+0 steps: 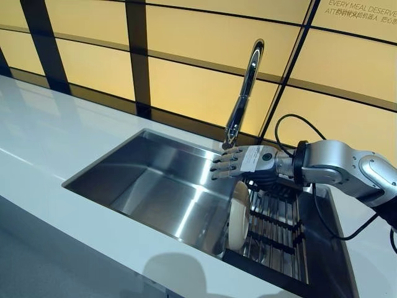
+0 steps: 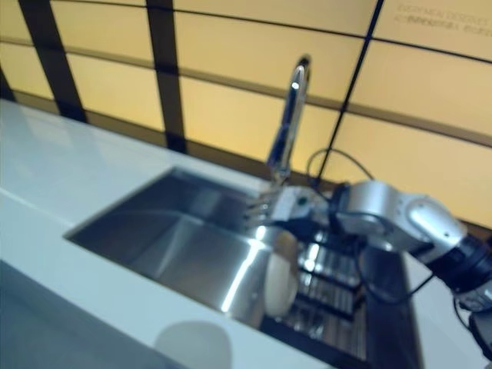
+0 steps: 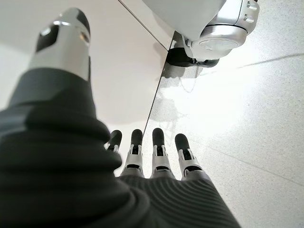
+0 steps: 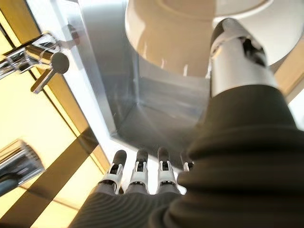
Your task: Take plates into dishwasher
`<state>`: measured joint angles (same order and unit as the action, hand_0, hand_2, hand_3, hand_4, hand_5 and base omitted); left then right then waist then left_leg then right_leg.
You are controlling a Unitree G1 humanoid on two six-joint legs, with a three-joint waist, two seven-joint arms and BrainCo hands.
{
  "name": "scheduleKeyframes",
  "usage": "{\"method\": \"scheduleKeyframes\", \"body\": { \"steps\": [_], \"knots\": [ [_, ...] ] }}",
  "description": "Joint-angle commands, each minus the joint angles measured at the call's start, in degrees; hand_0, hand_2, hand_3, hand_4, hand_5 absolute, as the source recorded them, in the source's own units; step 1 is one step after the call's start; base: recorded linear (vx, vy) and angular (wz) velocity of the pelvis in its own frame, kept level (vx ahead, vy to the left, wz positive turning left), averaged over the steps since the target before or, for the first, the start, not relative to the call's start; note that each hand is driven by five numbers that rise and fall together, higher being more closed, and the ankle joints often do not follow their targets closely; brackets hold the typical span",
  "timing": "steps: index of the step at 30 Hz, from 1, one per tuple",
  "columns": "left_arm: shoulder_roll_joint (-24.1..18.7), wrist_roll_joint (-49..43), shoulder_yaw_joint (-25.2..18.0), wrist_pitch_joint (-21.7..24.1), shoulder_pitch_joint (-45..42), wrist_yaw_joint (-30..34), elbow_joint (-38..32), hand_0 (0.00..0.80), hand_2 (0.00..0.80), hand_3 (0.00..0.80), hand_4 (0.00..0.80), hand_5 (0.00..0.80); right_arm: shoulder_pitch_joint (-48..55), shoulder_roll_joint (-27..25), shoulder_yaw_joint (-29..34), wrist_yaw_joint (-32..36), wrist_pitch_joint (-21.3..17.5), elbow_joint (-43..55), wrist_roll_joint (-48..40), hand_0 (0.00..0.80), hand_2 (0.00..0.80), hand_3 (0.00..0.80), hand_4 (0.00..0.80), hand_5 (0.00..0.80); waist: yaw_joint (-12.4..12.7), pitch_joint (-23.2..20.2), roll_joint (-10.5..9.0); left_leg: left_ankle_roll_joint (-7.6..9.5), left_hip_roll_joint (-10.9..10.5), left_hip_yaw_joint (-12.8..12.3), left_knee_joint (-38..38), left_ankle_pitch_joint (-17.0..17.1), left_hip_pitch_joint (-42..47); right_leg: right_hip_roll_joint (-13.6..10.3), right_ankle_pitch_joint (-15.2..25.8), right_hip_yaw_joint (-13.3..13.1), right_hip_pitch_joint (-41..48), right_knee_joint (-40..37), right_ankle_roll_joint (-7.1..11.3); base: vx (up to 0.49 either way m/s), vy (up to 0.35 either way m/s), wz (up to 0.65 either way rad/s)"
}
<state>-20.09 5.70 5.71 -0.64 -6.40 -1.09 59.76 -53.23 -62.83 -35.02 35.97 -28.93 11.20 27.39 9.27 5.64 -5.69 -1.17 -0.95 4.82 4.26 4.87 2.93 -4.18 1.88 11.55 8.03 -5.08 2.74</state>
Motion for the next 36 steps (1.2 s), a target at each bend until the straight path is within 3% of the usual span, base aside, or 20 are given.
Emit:
{"method": "scheduleKeyframes", "body": {
  "steps": [1,36],
  "knots": [
    [-0.9,-1.3,2.5,0.9,2.8,0.3,1.4,0.0,0.0,0.0,0.0,0.0,-6.6,-0.7,-4.1,0.7,0.4,-0.6,-2.2,0.0,0.0,0.0,0.0,0.0,2.4,-1.2,-0.28,-3.48,4.0,0.1,-1.4,-3.0,1.2,-1.4,-1.8,3.4,1.8,0.6,1.4,0.0,0.0,0.0],
    [-1.2,-0.7,1.2,1.9,2.1,0.0,1.6,0.0,0.0,0.0,0.0,0.0,-0.2,-2.0,-2.9,3.0,-0.9,-2.1,-2.8,0.0,0.0,0.0,0.0,0.0,2.3,-0.7,-0.51,-3.39,4.0,0.1,-1.1,-2.9,1.5,-1.5,-2.0,4.0,2.0,0.9,1.29,0.0,0.0,0.0]
  ]
}}
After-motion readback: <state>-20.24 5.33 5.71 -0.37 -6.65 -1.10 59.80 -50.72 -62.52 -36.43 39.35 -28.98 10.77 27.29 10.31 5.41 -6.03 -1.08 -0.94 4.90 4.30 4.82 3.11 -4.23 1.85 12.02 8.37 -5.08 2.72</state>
